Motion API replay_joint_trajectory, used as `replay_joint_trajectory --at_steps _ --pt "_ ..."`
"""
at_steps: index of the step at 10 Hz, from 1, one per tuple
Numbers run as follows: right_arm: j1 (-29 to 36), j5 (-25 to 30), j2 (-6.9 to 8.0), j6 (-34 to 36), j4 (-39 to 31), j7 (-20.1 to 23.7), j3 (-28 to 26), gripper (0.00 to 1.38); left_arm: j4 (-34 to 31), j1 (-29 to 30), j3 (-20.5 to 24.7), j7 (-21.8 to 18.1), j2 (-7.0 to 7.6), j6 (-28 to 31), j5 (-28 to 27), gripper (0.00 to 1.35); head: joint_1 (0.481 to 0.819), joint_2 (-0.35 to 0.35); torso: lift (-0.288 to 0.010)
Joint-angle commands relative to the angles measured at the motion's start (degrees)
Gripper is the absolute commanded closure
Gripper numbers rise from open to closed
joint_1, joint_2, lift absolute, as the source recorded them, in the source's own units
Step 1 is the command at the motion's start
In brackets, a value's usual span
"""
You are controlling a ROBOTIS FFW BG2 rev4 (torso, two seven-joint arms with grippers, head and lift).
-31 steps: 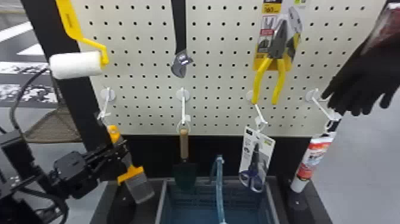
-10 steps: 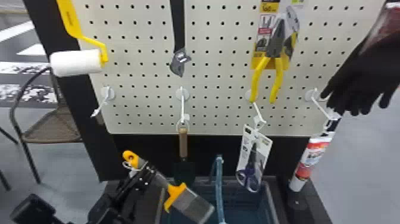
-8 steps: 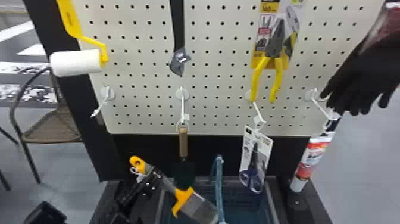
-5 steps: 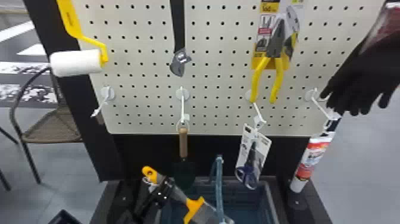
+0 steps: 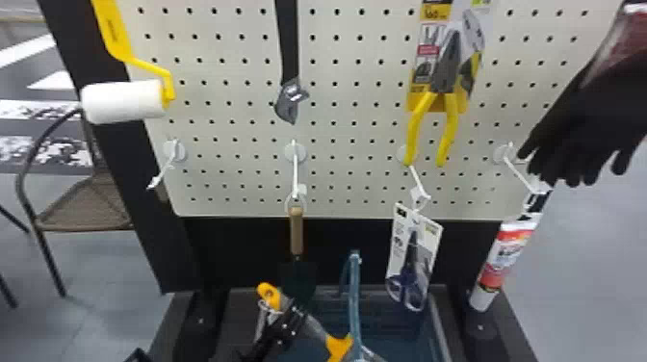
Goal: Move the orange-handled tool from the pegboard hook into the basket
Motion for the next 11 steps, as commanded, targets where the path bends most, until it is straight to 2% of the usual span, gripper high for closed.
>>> replay_joint_trajectory --at_steps 1,6,7,8,9,11 --pt "-0.1 -0.1 0.05 0.1 0.1 0.0 0.0 0.11 1.9 -1.2 -1.6 0.0 0.0 -0.7 0.6 1.21 0.549 0.0 -0.1" --pt "-0.1 -0.2 0.05 0.1 0.2 0.0 0.0 0.11 4.3 -2.2 -2.7 -0.2 0.17 0.0 1.2 1.21 0.549 0.0 -0.1" --pt "-0.1 -0.3 0.05 0.1 0.4 0.0 0.0 0.11 4.5 -2.2 -2.7 -0.2 0.09 0.7 1.6 1.16 0.549 0.0 -0.1" --pt "-0.1 -0.4 0.05 0.1 0.4 0.0 0.0 0.11 4.5 -2.4 -2.6 -0.5 0.09 2.2 2.3 0.98 0.549 0.0 -0.1" --pt "-0.1 -0.5 0.05 0.1 0.5 0.0 0.0 0.11 4.5 -2.5 -2.4 -0.6 0.17 2.8 2.2 0.68 0.549 0.0 -0.1" --pt "-0.1 -0.7 0.05 0.1 0.7 0.0 0.0 0.11 4.5 -2.9 -2.0 -1.0 0.53 4.1 2.1 0.26 0.549 0.0 -0.1"
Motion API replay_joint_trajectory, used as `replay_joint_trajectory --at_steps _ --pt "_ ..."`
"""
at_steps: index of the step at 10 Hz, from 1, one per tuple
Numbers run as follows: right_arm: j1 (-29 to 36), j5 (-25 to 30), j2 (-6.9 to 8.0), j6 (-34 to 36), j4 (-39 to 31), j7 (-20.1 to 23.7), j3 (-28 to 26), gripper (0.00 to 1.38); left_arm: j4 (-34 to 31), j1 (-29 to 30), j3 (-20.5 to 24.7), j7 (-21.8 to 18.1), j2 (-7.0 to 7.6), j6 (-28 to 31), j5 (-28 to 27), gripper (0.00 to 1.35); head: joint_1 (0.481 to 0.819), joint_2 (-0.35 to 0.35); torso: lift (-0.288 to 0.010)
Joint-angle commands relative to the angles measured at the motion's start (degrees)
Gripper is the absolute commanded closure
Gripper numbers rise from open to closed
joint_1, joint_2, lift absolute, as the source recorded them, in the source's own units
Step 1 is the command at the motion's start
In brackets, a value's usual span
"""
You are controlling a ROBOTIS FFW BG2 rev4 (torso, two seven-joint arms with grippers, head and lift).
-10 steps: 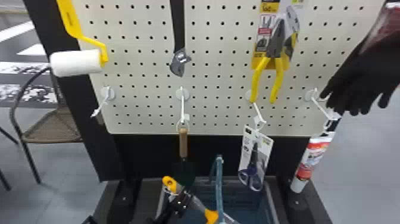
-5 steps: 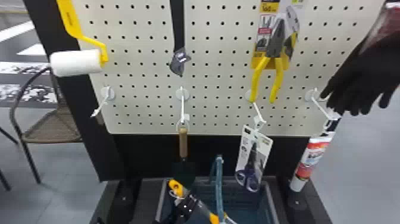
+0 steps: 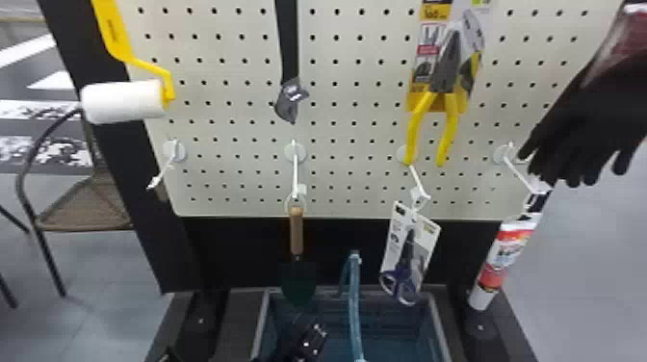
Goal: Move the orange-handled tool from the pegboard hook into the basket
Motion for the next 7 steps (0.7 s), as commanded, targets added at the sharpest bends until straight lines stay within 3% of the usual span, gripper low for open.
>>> replay_joint_trajectory --at_steps 1,7 --pt "0.0 -0.1 0.05 0.0 0.0 0.0 0.0 0.11 -0.3 -0.1 0.4 -0.1 0.4 0.5 -0.1 0.11 0.549 0.0 -0.1" --pt "0.0 -0.1 0.05 0.0 0.2 0.0 0.0 0.11 -0.4 -0.3 0.5 -0.3 0.66 0.5 0.0 0.09 0.549 0.0 -0.1"
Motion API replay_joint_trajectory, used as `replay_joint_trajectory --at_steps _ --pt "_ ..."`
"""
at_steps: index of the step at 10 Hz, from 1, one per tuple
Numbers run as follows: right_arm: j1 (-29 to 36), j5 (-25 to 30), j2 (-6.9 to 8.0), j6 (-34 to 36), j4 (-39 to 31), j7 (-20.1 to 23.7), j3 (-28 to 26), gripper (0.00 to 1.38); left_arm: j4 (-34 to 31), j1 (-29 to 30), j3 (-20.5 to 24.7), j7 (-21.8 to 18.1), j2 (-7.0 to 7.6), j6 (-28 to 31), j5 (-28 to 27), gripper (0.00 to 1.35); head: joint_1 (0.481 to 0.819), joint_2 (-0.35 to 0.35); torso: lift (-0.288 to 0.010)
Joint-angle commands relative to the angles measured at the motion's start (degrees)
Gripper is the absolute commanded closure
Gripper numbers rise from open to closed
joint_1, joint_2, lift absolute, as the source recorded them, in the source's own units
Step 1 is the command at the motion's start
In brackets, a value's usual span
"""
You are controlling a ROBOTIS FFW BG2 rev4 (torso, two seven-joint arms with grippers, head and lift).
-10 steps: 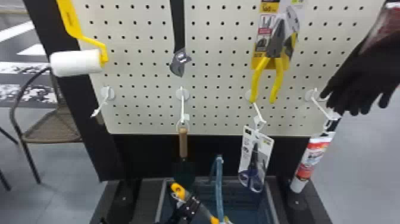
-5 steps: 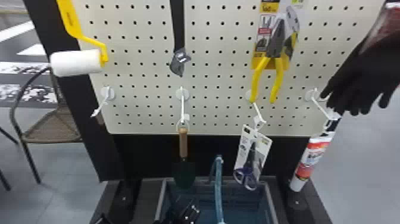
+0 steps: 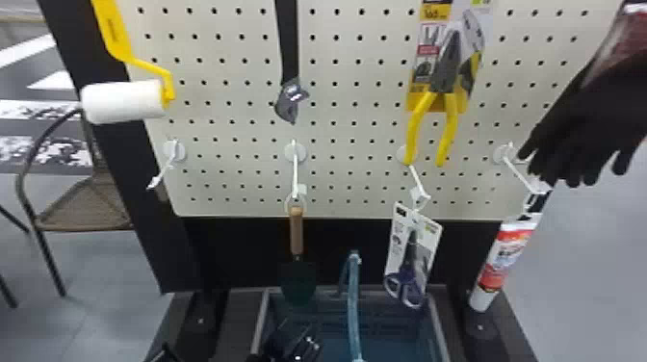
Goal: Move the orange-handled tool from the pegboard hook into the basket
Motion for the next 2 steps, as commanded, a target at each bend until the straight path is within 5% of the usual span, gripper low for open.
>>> replay_joint_trajectory --at_steps 1,2 --pt "0.0 0.1 0.05 0.0 0.0 0.0 0.0 0.11 0.0 0.0 0.0 0.0 0.0 0.0 0.1 0.09 0.549 0.0 -0.1" --pt "0.0 0.1 0.05 0.0 0.0 0.0 0.0 0.11 0.0 0.0 0.0 0.0 0.0 0.0 0.1 0.09 0.549 0.0 -0.1"
